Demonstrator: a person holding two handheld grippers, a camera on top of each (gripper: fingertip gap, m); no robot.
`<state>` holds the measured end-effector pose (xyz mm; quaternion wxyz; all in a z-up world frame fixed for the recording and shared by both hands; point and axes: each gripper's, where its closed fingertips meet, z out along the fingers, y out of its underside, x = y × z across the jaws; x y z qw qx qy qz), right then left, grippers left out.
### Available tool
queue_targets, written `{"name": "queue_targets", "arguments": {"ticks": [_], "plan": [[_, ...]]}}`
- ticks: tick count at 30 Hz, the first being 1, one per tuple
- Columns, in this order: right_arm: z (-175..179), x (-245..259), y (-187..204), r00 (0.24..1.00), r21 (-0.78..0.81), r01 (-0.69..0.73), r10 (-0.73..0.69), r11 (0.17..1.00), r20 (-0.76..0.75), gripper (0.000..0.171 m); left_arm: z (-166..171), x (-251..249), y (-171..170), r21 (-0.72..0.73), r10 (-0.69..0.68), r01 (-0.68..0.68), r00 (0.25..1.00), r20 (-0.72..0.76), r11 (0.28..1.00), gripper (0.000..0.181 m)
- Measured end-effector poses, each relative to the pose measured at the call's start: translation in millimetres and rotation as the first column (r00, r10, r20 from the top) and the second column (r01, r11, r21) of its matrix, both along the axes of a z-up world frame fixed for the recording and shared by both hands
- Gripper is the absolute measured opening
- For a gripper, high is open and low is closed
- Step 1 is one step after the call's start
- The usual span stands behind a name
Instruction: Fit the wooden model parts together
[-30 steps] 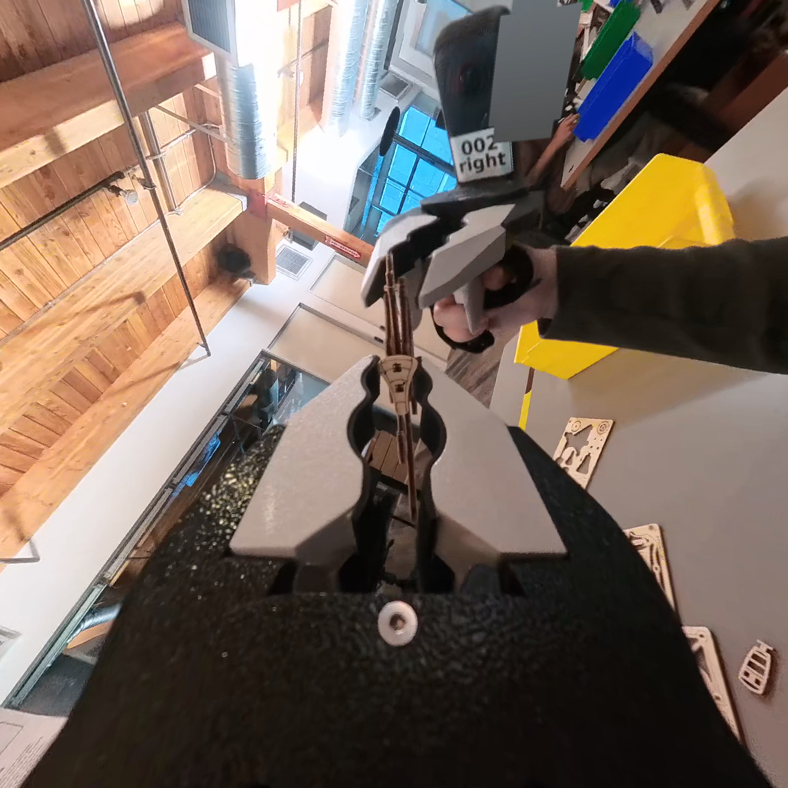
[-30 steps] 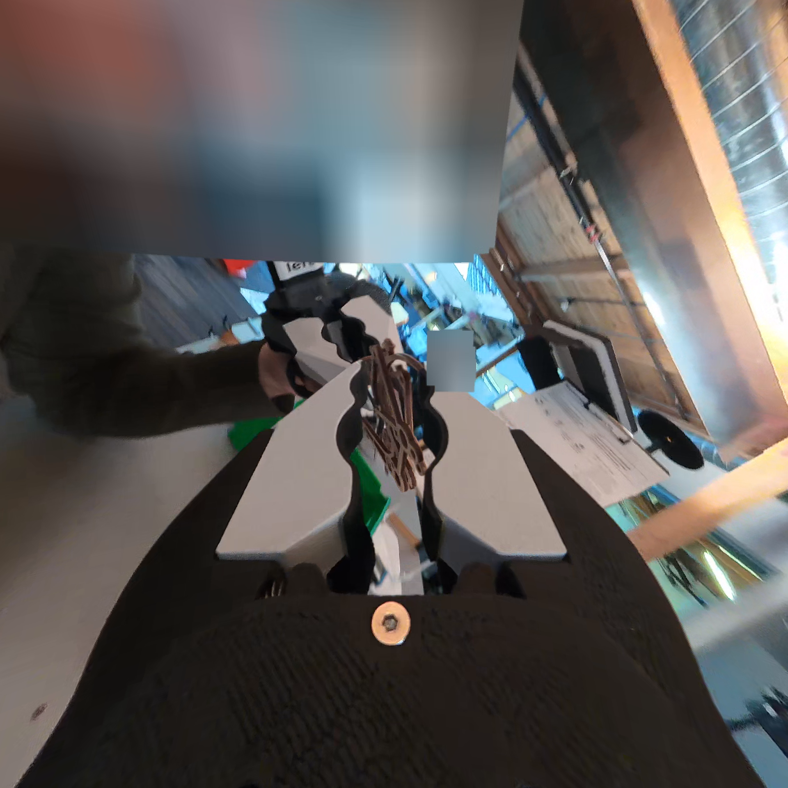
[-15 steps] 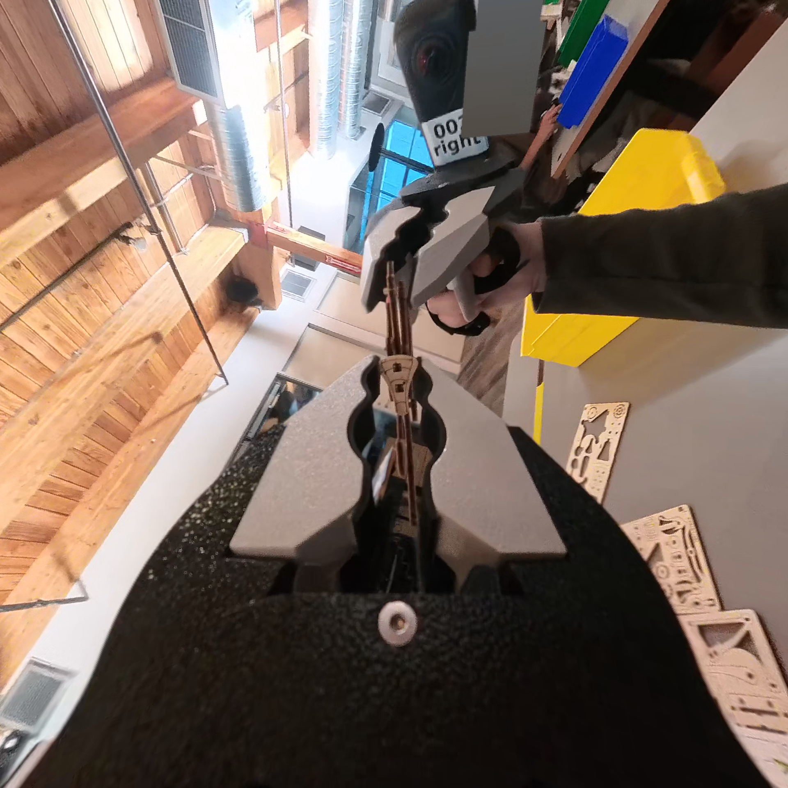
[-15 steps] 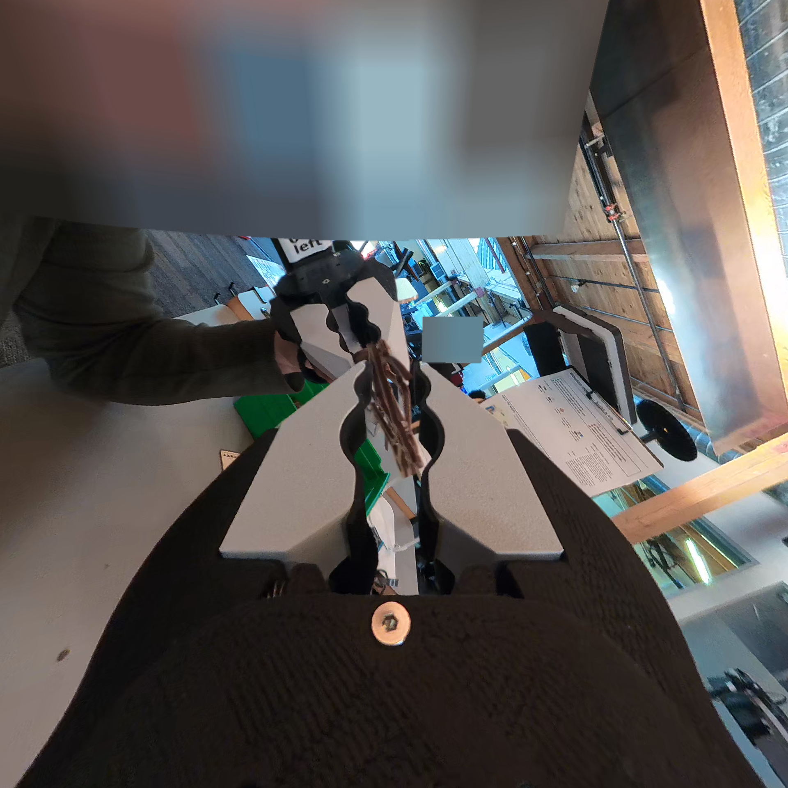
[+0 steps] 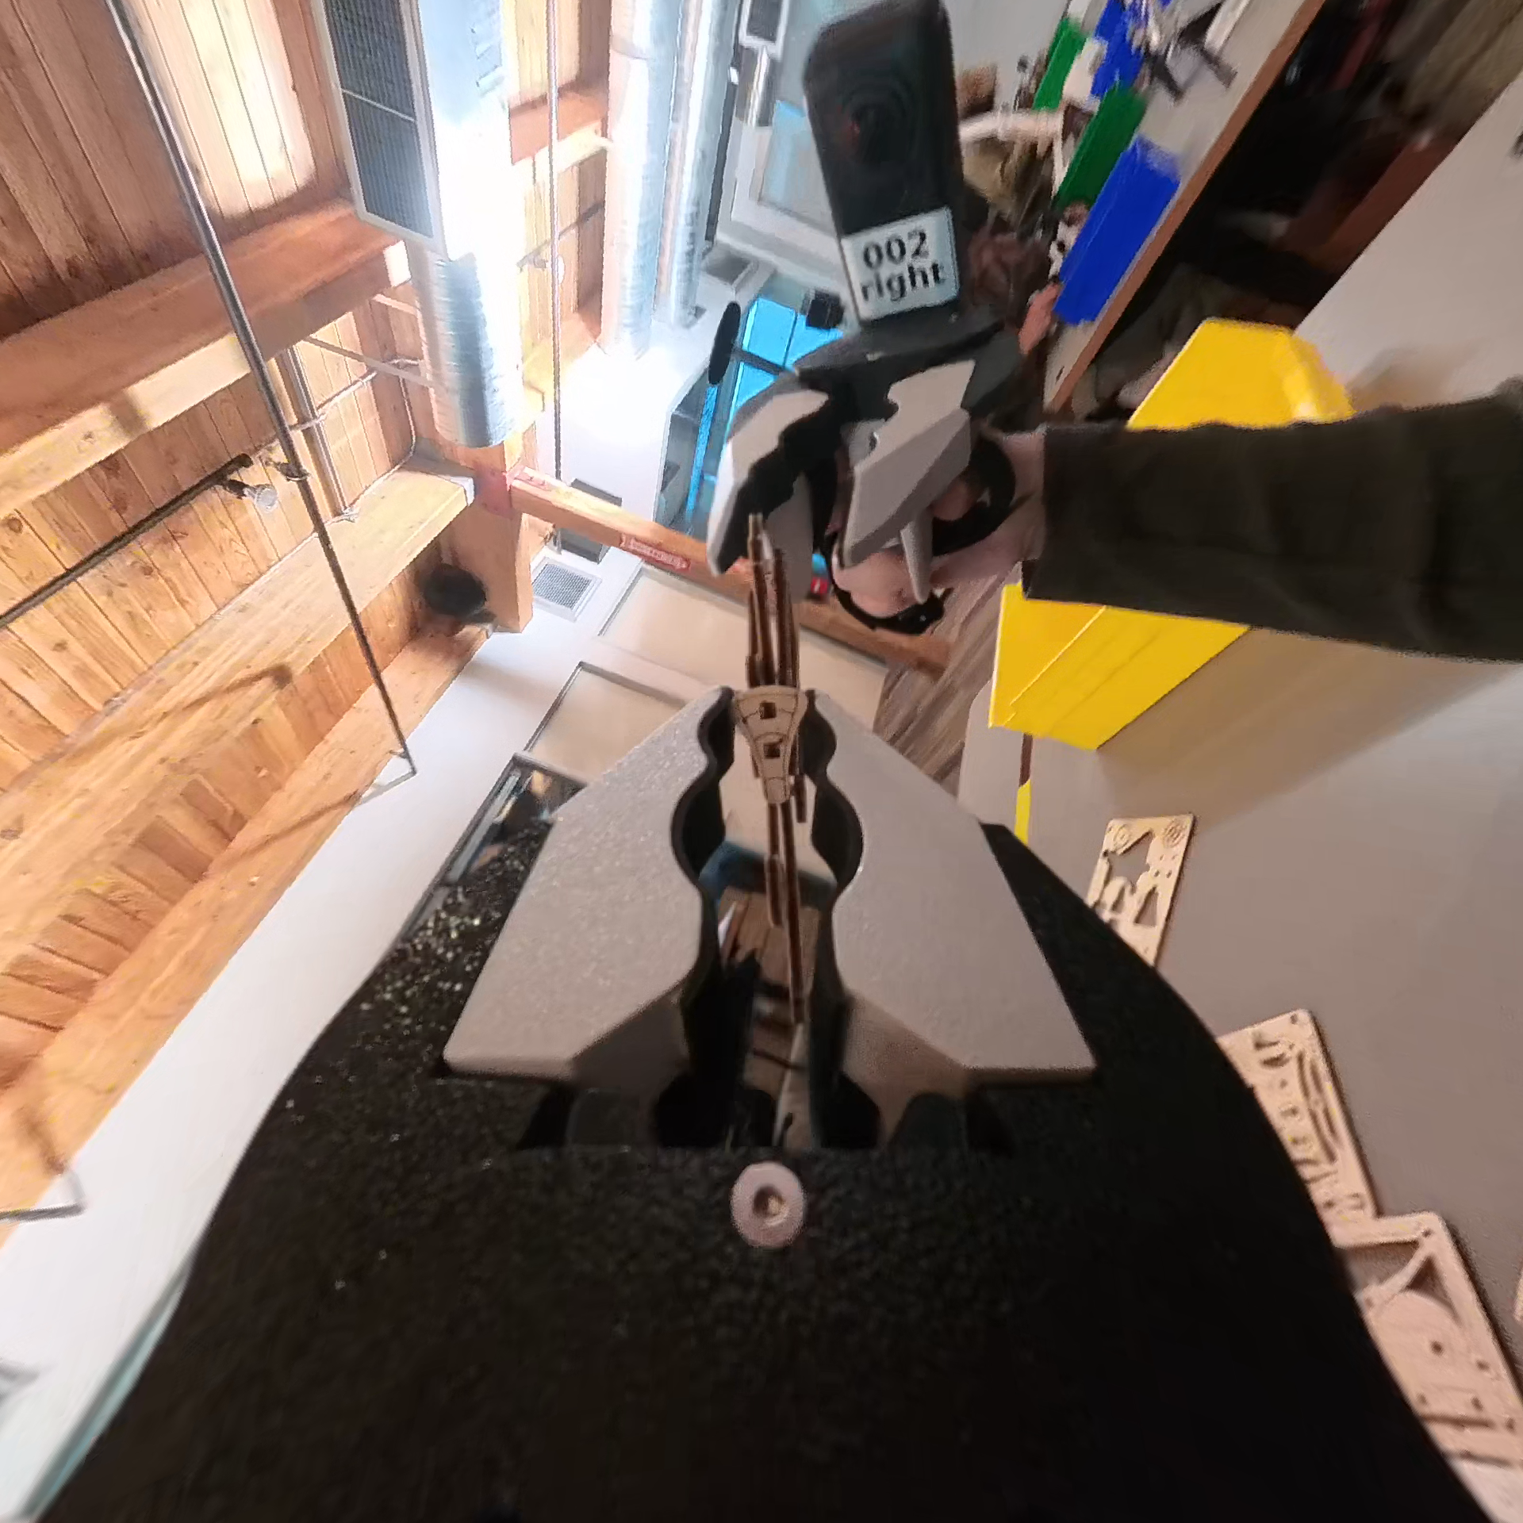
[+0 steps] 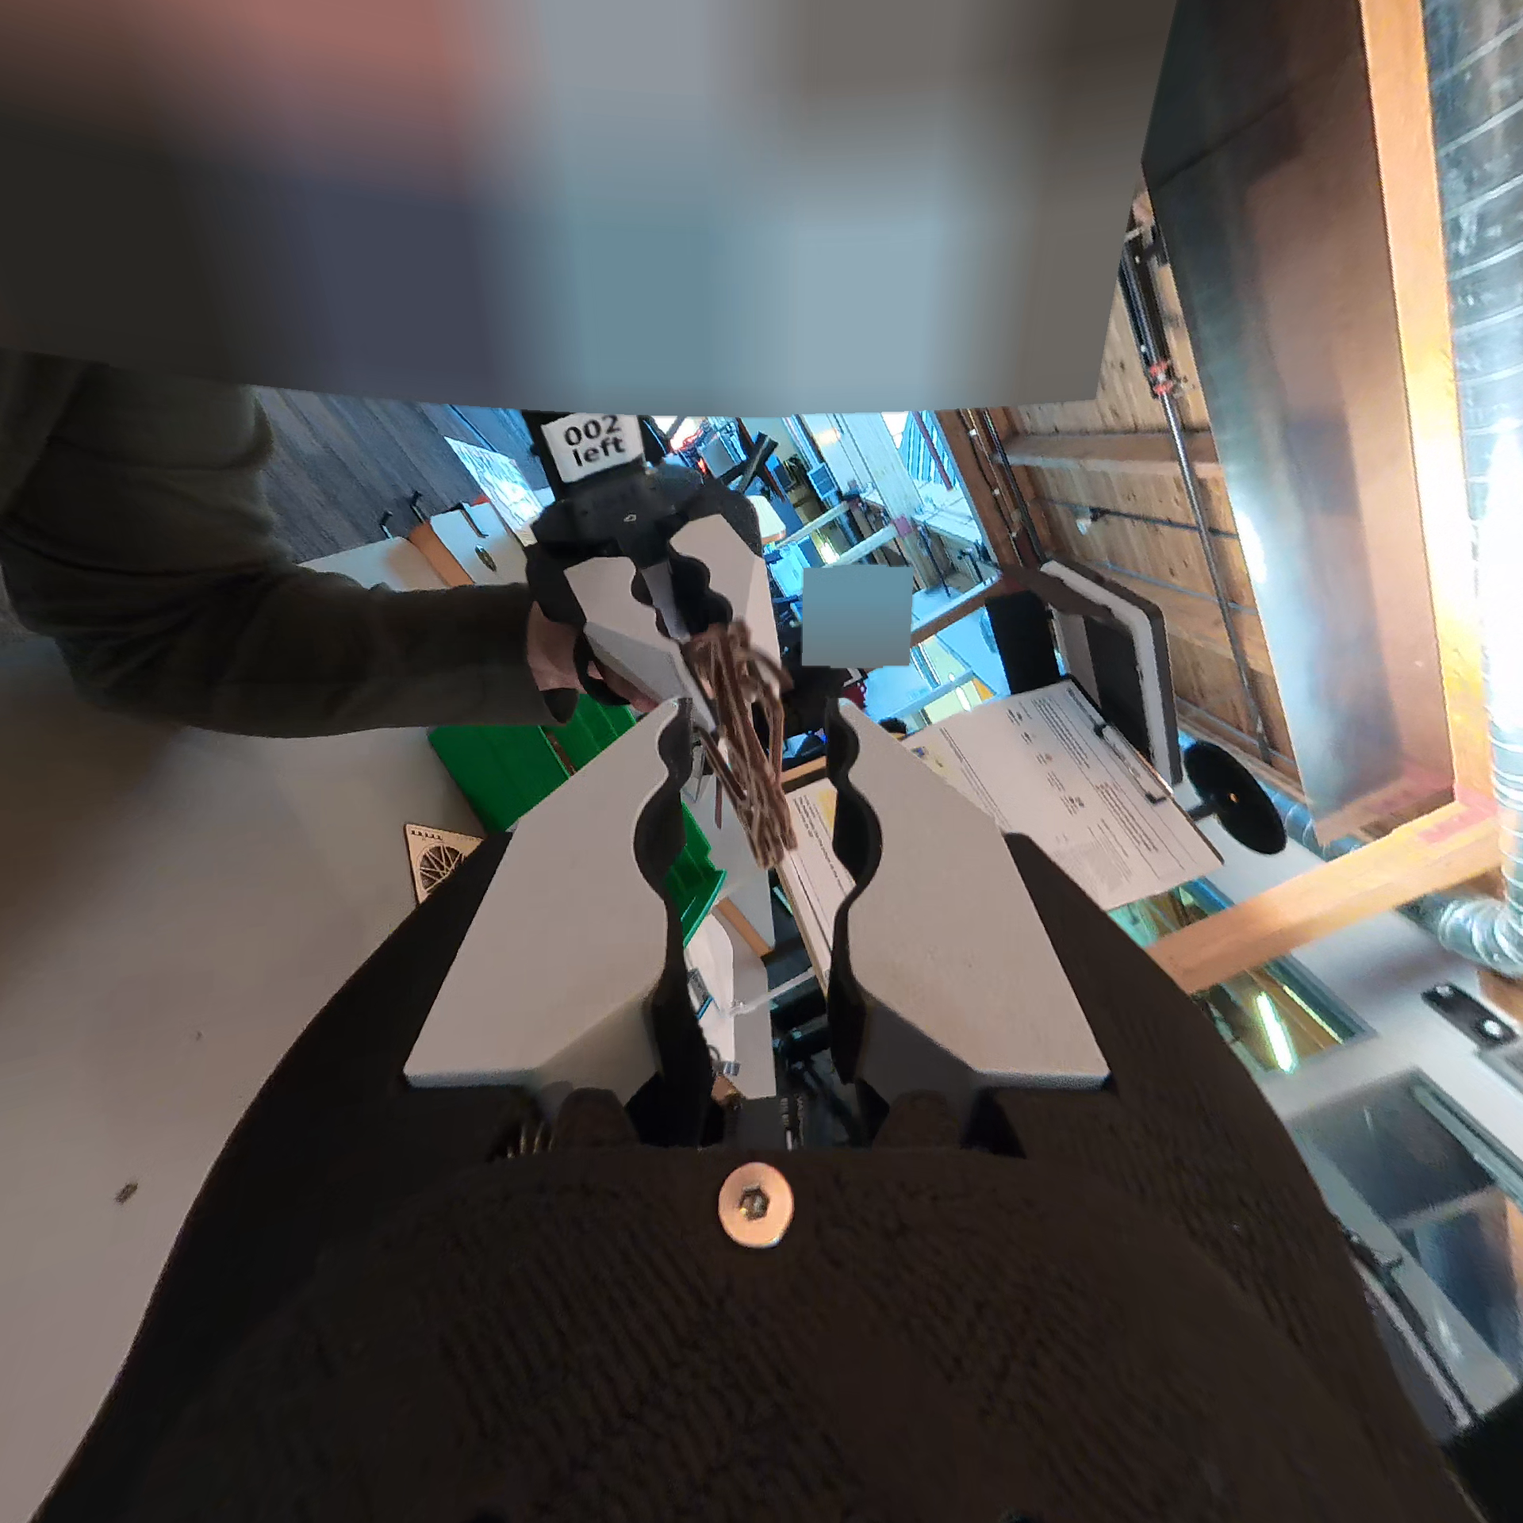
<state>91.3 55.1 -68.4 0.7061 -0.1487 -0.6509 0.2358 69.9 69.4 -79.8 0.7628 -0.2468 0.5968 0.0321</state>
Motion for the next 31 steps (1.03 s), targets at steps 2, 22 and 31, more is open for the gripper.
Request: {"name": "queue_targets", "arguments": {"ticks": [2, 22, 31], "plan": [[1.1, 0.7, 1.6, 1.000, -0.016, -0.007, 0.007, 1.000, -0.005, 0.030, 1.8, -3.5, 0.7, -0.051, -0.056, 0.058, 0.998, 0.033, 0.997, 0.013], [-1.8, -26.1, -17.6, 0.988, 0.200, 0.152, -0.152, 0.968, -0.015, 0.027, -8.6, -7.0, 5.8, -0.048, 0.000, -0.002, 0.999, -0.052, 0.999, 0.012], [-10.6, -24.9, -13.4, 0.965, 0.263, 0.243, -0.259, 0.934, 0.031, 0.008, -11.0, -2.7, -3.0, -0.020, 0.003, -0.005, 0.996, -0.089, 1.000, 0.012]]}}
